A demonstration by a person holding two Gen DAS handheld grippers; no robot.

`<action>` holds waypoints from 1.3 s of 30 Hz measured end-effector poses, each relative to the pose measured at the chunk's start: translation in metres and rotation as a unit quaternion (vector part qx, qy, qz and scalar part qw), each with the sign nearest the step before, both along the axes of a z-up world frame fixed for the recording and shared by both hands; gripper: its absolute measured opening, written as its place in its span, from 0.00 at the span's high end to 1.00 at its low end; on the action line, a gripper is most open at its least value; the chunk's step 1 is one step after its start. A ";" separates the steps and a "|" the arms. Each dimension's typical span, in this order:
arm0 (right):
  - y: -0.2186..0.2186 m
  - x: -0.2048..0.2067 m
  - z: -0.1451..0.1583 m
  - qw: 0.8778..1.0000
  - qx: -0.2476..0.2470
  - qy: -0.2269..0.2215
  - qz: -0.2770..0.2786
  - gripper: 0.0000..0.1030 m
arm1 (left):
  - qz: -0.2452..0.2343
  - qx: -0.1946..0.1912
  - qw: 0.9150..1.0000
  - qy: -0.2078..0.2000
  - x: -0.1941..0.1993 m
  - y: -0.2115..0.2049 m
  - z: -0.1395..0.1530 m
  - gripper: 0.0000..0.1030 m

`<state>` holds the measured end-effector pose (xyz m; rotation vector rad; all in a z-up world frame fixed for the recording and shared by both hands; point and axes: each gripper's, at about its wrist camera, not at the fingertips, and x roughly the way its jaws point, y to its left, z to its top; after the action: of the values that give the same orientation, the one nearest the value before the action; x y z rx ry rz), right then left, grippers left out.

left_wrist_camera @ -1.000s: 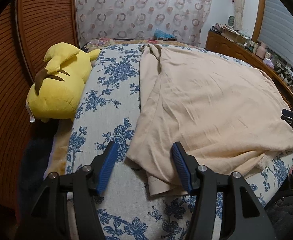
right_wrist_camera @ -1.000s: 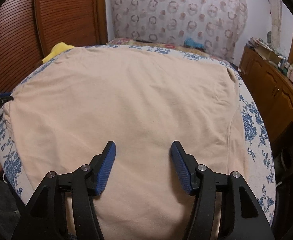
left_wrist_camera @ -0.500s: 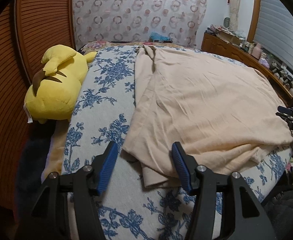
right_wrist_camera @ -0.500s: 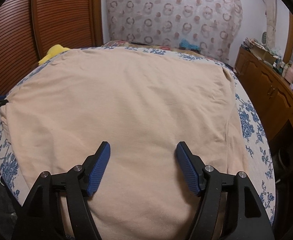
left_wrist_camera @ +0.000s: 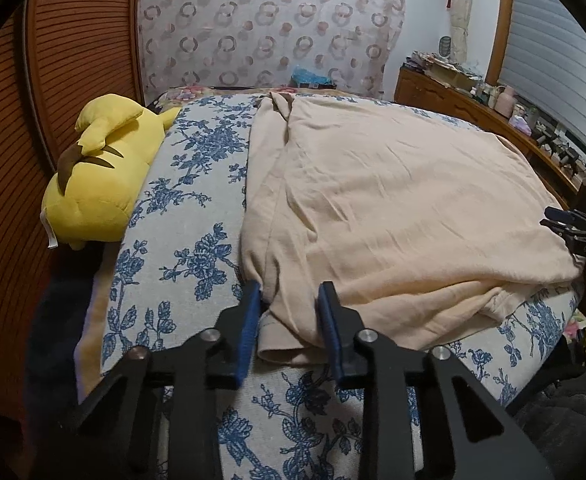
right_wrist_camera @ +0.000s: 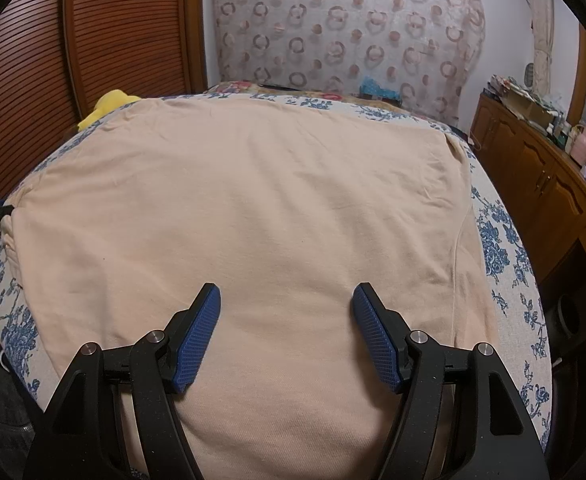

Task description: Fold small clothes

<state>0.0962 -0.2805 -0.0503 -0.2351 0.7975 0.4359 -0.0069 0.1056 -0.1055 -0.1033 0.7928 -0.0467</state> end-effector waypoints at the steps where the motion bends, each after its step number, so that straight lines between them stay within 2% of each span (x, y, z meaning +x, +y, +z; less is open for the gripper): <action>1: 0.000 0.000 0.000 1.000 0.000 0.000 0.000 0.32 | 0.000 -0.001 1.000 0.001 0.001 0.000 0.000 0.84; 4: 0.000 0.000 0.000 1.000 0.000 0.000 0.000 0.32 | -0.004 -0.003 1.000 0.002 0.001 -0.001 0.001 0.92; 7: 0.000 0.000 0.000 1.000 0.000 0.000 0.000 0.32 | -0.007 -0.001 1.000 -0.005 -0.002 -0.006 0.002 0.96; 12: 0.000 0.000 0.000 1.000 0.000 0.000 0.000 0.32 | -0.003 -0.016 0.999 -0.043 -0.012 -0.006 0.022 0.96; 17: 0.000 0.000 0.000 1.000 -0.001 0.002 -0.001 0.32 | -0.008 -0.017 0.998 -0.064 -0.013 -0.009 0.035 0.96; 22: 0.003 0.006 0.003 1.000 -0.011 0.020 -0.015 0.23 | -0.013 -0.018 0.997 -0.068 -0.010 -0.012 0.038 0.97; 29: 0.002 0.003 0.007 0.999 -0.018 0.032 -0.023 0.20 | -0.017 -0.020 0.997 -0.067 -0.008 -0.015 0.037 0.97; 39: -0.007 -0.010 0.005 0.998 -0.015 0.024 -0.049 0.17 | -0.043 -0.025 0.995 -0.091 0.007 -0.034 0.058 0.97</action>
<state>0.0858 -0.2876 -0.0450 -0.2134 0.8594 0.3393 0.0001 0.0716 -0.0478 -0.1117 0.6141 -0.1550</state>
